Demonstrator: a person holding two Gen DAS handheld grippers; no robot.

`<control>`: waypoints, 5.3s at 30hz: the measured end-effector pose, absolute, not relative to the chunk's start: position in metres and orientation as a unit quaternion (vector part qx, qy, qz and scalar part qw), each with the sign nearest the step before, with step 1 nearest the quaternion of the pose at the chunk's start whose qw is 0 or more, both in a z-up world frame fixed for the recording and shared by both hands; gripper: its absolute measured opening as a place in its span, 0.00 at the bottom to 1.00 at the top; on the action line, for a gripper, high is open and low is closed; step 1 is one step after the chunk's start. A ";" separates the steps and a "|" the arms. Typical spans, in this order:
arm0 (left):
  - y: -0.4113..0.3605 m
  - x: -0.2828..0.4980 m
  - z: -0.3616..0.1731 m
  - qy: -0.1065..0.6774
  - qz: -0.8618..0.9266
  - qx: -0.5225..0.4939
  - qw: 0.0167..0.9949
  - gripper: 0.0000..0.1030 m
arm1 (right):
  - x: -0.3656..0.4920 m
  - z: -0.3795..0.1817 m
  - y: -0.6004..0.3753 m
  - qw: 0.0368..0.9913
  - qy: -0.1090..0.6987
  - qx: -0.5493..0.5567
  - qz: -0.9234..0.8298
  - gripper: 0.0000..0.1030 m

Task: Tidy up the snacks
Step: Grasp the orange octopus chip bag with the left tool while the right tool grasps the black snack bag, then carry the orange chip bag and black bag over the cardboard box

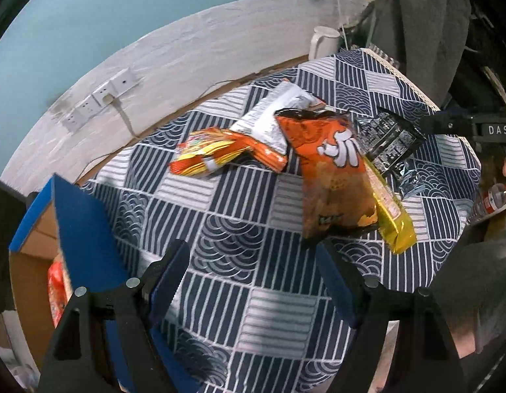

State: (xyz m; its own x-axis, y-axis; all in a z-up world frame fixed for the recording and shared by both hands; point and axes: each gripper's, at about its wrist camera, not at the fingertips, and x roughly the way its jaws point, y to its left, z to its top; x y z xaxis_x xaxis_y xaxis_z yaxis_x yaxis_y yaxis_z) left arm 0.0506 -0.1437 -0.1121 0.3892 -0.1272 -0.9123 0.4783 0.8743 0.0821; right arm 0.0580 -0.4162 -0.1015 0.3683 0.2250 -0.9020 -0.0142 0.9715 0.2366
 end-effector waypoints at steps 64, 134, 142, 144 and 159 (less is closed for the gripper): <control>-0.186 0.091 -0.174 0.557 -0.212 0.154 0.788 0.37 | 0.116 -0.172 -0.403 0.792 0.597 0.072 0.107 0.31; 0.046 -0.001 -0.027 0.447 -0.056 0.101 0.887 0.36 | 0.061 -0.009 -0.183 0.834 0.493 -0.053 0.241 0.23; 0.090 -0.005 -0.029 0.449 -0.028 0.076 0.890 0.36 | 0.061 0.001 -0.125 0.825 0.489 -0.069 0.276 0.23; 0.101 -0.005 -0.032 0.450 -0.019 0.072 0.890 0.36 | 0.061 0.002 -0.109 0.820 0.489 -0.072 0.288 0.23; 0.152 -0.009 -0.056 0.470 0.017 0.047 0.881 0.36 | 0.053 -0.021 -0.023 0.787 0.506 -0.103 0.337 0.23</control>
State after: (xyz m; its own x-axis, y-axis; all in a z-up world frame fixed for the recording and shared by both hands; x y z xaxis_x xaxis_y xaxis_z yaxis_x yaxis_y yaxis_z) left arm -0.0091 0.1520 -0.0560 0.5579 0.0739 -0.8266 0.0146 0.9950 0.0988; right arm 0.0531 -0.0225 -0.0207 0.2606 0.4263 -0.8662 -0.6357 0.7511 0.1784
